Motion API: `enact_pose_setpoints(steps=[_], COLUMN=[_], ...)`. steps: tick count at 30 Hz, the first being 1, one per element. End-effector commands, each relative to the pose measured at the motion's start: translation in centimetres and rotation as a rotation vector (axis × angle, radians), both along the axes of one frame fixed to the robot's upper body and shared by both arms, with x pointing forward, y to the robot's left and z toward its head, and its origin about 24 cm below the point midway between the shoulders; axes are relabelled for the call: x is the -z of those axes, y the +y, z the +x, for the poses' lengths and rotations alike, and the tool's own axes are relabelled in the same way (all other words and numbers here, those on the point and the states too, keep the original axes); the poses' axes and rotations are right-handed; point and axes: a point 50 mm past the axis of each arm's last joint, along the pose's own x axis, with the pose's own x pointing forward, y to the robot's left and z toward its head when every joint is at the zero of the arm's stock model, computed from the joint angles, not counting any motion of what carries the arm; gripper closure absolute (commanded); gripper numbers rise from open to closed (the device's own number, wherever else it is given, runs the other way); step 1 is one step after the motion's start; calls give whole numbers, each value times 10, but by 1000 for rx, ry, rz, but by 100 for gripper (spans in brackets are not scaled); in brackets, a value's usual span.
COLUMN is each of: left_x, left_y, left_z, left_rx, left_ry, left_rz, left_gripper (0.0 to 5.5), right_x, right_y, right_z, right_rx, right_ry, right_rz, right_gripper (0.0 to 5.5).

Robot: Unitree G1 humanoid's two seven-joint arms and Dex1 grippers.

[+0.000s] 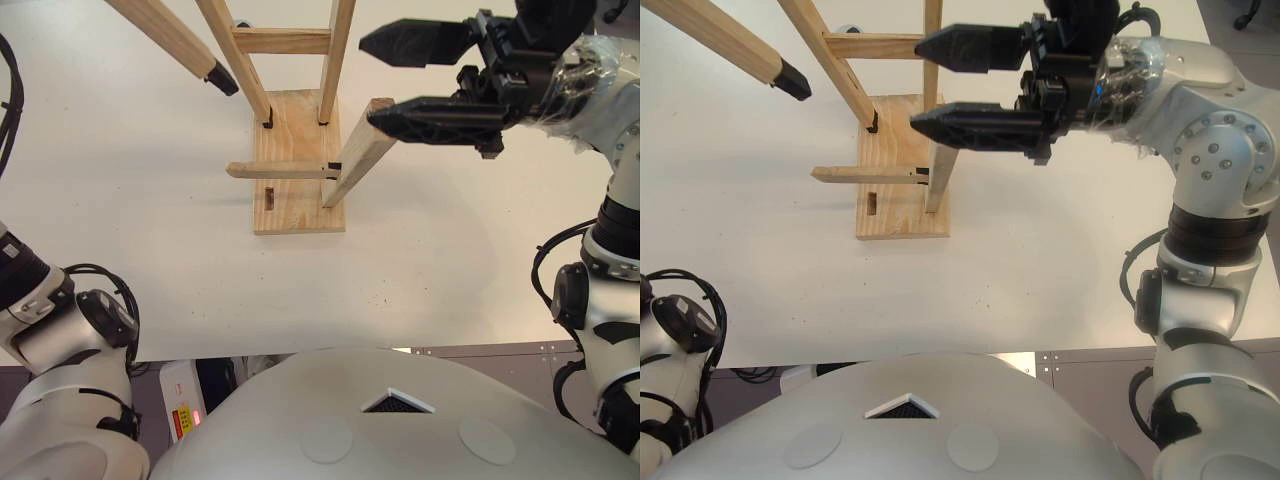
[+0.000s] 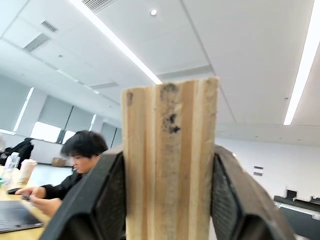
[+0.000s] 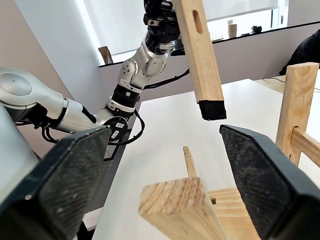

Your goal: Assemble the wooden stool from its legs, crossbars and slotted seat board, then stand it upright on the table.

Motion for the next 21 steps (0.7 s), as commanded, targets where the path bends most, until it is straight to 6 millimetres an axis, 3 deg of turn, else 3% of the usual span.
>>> enact_pose_setpoints(steps=[1, 6, 10, 14, 21], left_x=[42, 78, 96, 103, 113], left_y=[-3, -7, -8, -13, -23], left_z=[13, 22, 20, 16, 13], left_rx=[-20, -8, 21, 46, 49], left_ry=[108, 186, 236, 249, 254], left_rz=[56, 51, 53, 46, 15], left_gripper=[348, 348, 348, 348, 349], right_x=[8, 22, 30, 36, 42], right_y=[1, 6, 9, 9, 8], right_z=[-1, 1, 4, 7, 22], right_rx=[-7, 6, 21, 44, 112], right_ry=[-4, 10, 32, 27, -60], right_rz=[-74, -152, -184, -220, -273], right_gripper=[149, 149, 212, 277, 324])
